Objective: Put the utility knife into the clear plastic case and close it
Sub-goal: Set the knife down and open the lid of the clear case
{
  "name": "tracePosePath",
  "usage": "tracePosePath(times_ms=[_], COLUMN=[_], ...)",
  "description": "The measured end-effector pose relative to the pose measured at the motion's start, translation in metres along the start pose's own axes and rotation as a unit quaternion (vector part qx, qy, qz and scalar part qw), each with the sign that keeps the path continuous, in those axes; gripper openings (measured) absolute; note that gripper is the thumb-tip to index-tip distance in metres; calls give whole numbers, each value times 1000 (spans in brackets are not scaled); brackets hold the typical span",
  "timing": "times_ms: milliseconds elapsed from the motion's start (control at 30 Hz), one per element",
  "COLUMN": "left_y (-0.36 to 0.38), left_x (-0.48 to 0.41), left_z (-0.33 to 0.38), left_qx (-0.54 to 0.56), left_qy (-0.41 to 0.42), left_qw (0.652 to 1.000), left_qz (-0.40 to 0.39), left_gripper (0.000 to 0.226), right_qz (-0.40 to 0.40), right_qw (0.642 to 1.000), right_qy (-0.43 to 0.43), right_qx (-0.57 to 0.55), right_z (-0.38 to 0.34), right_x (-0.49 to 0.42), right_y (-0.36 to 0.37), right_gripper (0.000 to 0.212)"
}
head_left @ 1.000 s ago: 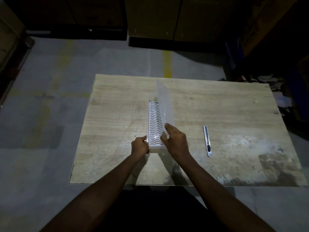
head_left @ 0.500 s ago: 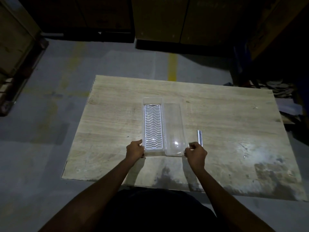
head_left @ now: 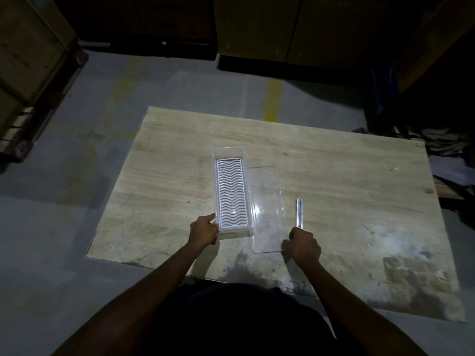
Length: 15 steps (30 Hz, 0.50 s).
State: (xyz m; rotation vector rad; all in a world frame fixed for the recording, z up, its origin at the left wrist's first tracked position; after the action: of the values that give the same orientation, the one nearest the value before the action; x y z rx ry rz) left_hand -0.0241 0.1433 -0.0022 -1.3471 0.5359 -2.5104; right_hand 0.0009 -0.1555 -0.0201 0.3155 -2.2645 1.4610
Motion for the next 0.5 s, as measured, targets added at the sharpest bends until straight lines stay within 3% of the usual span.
tracePosePath(times_ms=[200, 500], left_y=[2, 3], left_x=[-3, 0], left_z=[-3, -3], left_qx=[3, 15], left_qy=[0, -4], left_qw=[1000, 999], left_qz=[19, 31], left_gripper=[46, 41], right_qz=[126, 51], right_qw=[990, 993], right_qy=[26, 86], right_qx=[-55, -57], right_z=[6, 15], right_x=[-17, -33], right_y=[-20, -12], right_gripper=[24, 36])
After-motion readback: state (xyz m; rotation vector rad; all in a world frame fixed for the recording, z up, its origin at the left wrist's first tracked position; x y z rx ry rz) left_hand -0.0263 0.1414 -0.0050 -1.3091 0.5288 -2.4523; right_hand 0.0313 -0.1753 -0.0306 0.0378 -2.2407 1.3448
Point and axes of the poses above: each hand's wrist, its own x-axis away from the middle knuckle, its own y-axis out of the palm, z = x × y, the point moved 5 cm from there along -x, towards the middle knuckle, and after that the axes turned 10 degrees about -y, right-handed, at the moved point
